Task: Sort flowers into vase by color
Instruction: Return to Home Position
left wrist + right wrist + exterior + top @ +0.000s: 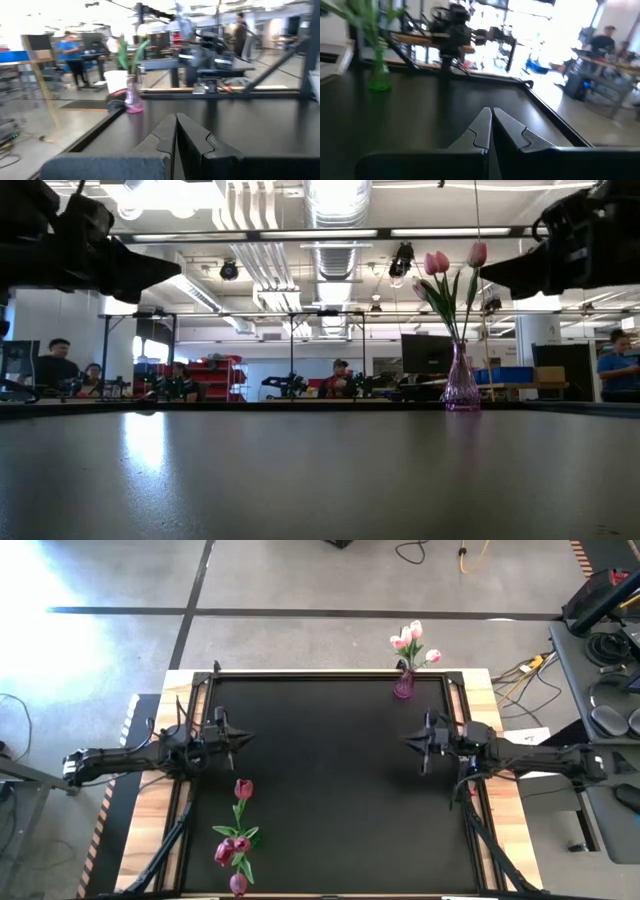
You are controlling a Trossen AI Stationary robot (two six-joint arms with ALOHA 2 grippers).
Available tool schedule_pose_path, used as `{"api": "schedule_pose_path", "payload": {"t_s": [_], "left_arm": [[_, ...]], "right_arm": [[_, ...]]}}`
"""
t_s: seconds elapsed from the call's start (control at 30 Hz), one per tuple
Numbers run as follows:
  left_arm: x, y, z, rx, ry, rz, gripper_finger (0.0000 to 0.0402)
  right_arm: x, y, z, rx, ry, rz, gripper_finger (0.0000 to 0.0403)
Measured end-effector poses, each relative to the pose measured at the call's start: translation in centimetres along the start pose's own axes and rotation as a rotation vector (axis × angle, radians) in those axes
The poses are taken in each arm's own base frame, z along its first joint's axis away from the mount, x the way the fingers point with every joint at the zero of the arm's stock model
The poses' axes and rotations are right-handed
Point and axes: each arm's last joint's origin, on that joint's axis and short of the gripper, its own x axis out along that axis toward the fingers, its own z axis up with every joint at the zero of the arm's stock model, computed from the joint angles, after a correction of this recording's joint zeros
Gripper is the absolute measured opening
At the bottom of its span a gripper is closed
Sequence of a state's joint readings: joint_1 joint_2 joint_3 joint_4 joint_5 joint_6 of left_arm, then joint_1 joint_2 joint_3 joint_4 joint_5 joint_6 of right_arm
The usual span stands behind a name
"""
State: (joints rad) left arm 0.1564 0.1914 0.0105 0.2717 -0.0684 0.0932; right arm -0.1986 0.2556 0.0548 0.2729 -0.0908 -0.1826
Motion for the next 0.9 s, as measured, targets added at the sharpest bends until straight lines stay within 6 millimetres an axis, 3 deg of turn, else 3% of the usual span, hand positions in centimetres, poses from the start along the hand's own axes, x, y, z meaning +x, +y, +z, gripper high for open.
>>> {"api": "schedule_pose_path", "payload": {"t_s": [0.17, 0.33, 0.73, 0.9], "left_arm": [[-0.7, 0.3, 0.2, -0.001, -0.024, 0.080, 0.0000], [-1.3, 0.4, 0.2, -0.010, -0.028, 0.090, 0.0000], [-1.3, 0.6, 0.1, -0.038, -0.024, 0.157, 0.0000], [-1.2, 0.7, -0.2, -0.059, 0.008, 0.202, 0.0000]], "right_arm": [[-1.3, 0.6, -0.8, 0.010, -0.050, 0.093, 0.0008], [-1.8, 0.5, -0.8, 0.032, -0.054, 0.073, 0.0008], [-1.8, -0.3, -0.6, 0.030, -0.041, -0.215, 0.0009], [-1.8, -0.3, -1.1, 0.060, 0.009, -0.232, 0.0009]]}}
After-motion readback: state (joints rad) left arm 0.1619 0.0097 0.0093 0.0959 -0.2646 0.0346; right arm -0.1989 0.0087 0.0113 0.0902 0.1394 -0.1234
